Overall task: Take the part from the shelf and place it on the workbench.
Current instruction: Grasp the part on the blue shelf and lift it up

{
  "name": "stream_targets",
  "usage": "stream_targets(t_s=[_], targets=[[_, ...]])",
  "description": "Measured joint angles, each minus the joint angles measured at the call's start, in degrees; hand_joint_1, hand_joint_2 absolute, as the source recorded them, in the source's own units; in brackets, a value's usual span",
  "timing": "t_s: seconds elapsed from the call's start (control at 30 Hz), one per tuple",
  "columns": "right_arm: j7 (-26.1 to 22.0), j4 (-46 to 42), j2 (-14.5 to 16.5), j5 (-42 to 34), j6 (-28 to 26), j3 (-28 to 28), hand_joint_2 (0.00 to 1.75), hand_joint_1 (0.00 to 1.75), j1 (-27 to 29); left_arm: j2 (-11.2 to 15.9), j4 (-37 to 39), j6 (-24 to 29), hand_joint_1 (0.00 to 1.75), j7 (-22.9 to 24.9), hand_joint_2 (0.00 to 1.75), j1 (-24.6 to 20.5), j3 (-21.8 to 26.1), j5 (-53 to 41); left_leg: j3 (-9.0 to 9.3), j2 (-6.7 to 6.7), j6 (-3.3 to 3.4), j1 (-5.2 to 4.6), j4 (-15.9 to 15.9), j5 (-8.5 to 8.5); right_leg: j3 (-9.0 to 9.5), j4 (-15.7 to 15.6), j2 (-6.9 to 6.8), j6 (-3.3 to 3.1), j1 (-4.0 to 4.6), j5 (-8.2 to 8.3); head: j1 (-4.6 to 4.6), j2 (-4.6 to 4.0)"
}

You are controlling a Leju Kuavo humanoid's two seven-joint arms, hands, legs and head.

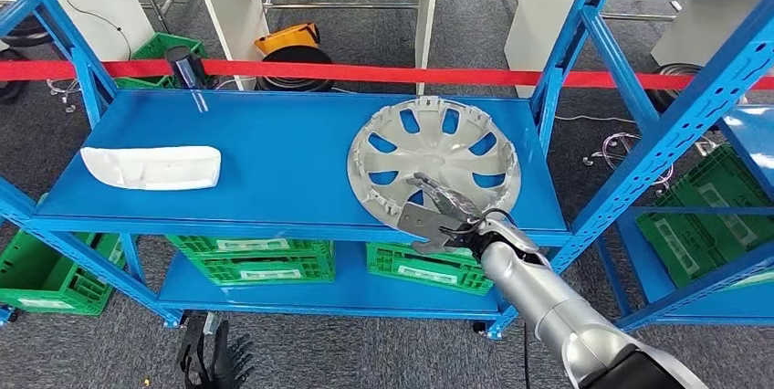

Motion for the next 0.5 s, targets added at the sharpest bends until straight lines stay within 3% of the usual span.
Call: stream_targets(t_s=[0.03,0.07,0.13,0.17,0.2,0.27,0.33,0.43,0.5], targets=[[0.01,0.23,-0.16,-0.12,0.20,-0.12,1.75,0.07,0.03,0.02,-0.10,-0.03,0.00,-0.10,0.00,-0.15,0.01,-0.12,-0.09,0.21,0.24,-0.02,-0.09,0.15,-1.64,3.55,-0.01,-0.18,-0.05,-1.60,0.01,0.00],[-0.01,0.41,-0.30,-0.21,0.34,-0.24,1.75,0.28,0.05,0.04,-0.19,-0.05,0.00,-0.20,0.00,-0.25,0.01,-0.24,-0.22,0.30,0.41,-0.07,-0.10,0.25,-3.59,7.63,-0.01,-0.33,-0.09,-3.30,-0.01,0.00],[-0.02,0.73,-0.50,-0.30,0.49,-0.42,1.75,1.03,0.14,0.07,-0.33,-0.08,0.00,-0.27,0.00,-0.31,0.02,-0.34,-0.39,0.42,0.51,-0.14,-0.08,0.31,-6.34,13.40,-0.02,-0.09,-0.17,-5.14,-0.02,0.00],[-0.03,0.85,-0.56,-0.31,0.59,-0.50,1.75,1.42,0.17,0.07,-0.42,-0.08,0.00,-0.29,0.00,-0.31,0.02,-0.35,-0.37,0.41,0.51,-0.15,-0.07,0.31,-6.12,13.12,-0.03,0.31,-0.19,-4.76,-0.02,0.00],[-0.03,0.94,-0.62,-0.31,0.69,-0.57,1.75,1.61,0.17,0.06,-0.51,-0.09,0.00,-0.31,0.00,-0.31,0.02,-0.36,-0.30,0.38,0.49,-0.16,-0.05,0.31,-4.79,10.61,-0.04,0.75,-0.20,-3.64,0.00,0.00],[-0.03,1.01,-0.69,-0.29,0.96,-0.75,1.75,1.70,0.06,0.01,-0.79,-0.10,0.00,-0.43,0.00,-0.40,0.04,-0.37,-0.17,0.26,0.30,-0.35,0.06,0.24,-0.10,1.52,-0.05,1.07,-0.06,-0.65,0.01,0.00],[-0.09,1.03,-0.69,-0.29,1.16,-0.85,1.75,1.71,-0.07,-0.03,-1.09,-0.14,0.00,-0.59,0.00,-0.66,0.09,-0.37,-0.12,0.06,-0.25,-0.61,0.17,0.12,2.78,-4.26,-0.01,0.32,0.19,1.10,-0.05,0.00],[-0.17,1.03,-0.61,-0.35,1.26,-0.88,1.75,1.70,-0.08,0.04,-1.49,-0.15,0.00,-0.74,0.00,-0.95,0.22,-0.37,-0.09,-0.30,-1.21,-0.52,0.30,-0.04,3.36,-5.23,-0.09,-0.92,0.14,1.70,-0.06,0.00],[-0.19,1.02,-0.52,-0.43,1.22,-0.88,1.75,1.72,-0.02,0.15,-1.77,-0.15,0.00,-0.83,0.00,-0.98,0.40,-0.46,-1.00,-0.46,-1.83,-0.34,2.56,-1.72,3.81,-5.61,-0.22,-1.43,-0.37,2.02,-0.14,0.00]])
